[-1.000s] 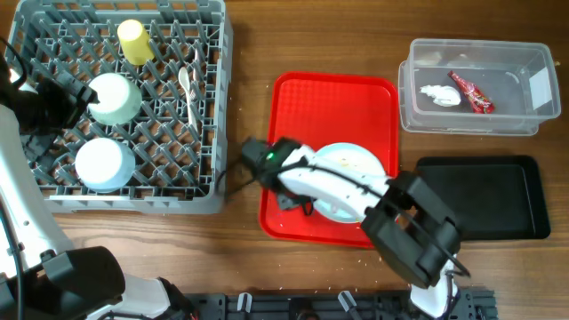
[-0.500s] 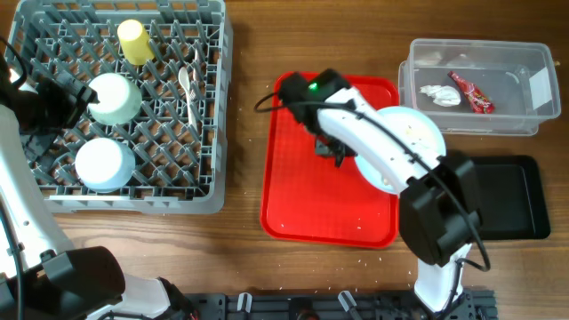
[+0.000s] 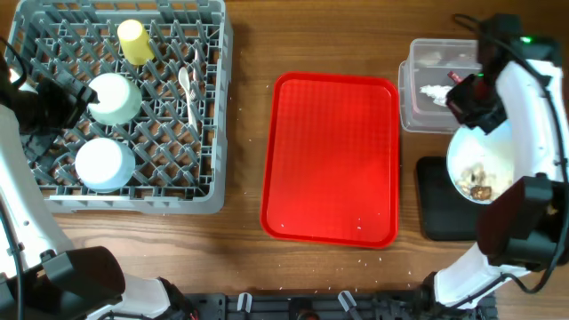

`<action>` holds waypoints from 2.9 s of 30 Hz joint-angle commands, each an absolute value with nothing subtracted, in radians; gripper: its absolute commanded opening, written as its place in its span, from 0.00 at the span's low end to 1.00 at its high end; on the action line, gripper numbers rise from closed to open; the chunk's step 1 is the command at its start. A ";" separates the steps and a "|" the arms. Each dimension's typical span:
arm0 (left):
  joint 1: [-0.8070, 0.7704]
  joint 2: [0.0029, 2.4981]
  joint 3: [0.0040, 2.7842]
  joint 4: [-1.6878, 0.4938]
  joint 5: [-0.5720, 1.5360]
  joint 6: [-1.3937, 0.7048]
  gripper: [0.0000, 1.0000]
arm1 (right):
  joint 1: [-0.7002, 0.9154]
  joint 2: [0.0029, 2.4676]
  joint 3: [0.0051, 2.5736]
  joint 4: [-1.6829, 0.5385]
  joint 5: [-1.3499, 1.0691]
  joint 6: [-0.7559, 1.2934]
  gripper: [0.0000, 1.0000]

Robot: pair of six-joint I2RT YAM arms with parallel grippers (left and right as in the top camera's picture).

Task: Sort waste into correct bins and load items into the dishwasher rack
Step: 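Tilt the plate over the black tray to dump the food scraps, then carry the plate left and stand it upright in the rack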

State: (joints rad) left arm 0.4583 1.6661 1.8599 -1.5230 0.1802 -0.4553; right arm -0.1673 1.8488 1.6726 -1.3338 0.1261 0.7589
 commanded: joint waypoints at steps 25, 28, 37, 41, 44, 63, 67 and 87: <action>0.463 1.664 1.866 -1.523 0.181 -0.464 1.00 | -0.738 1.834 1.674 -1.460 -0.704 0.171 0.04; 0.463 1.664 1.866 -1.523 0.181 -0.464 1.00 | -0.745 1.834 1.674 -1.496 -0.825 0.084 0.04; 0.463 1.664 1.866 -1.523 0.181 -0.464 1.00 | -0.757 1.840 1.674 -1.486 -0.667 0.192 0.04; 0.463 1.664 1.866 -1.523 0.181 -0.464 1.00 | -0.763 1.842 1.674 -1.481 -0.619 0.240 0.04; 0.463 1.664 1.866 -1.523 0.181 -0.464 1.00 | -0.767 1.842 1.674 -1.497 -0.691 0.168 0.04; 0.463 1.664 1.866 -1.523 0.181 -0.464 1.00 | -0.785 1.732 1.674 -1.604 -0.962 0.152 0.04; 0.463 1.664 1.866 -1.523 0.181 -0.464 1.00 | -0.721 1.541 1.674 -1.488 -1.175 0.213 0.04; 0.463 1.664 1.866 -1.523 0.181 -0.464 1.00 | 0.576 2.285 1.674 0.424 -0.755 1.301 0.04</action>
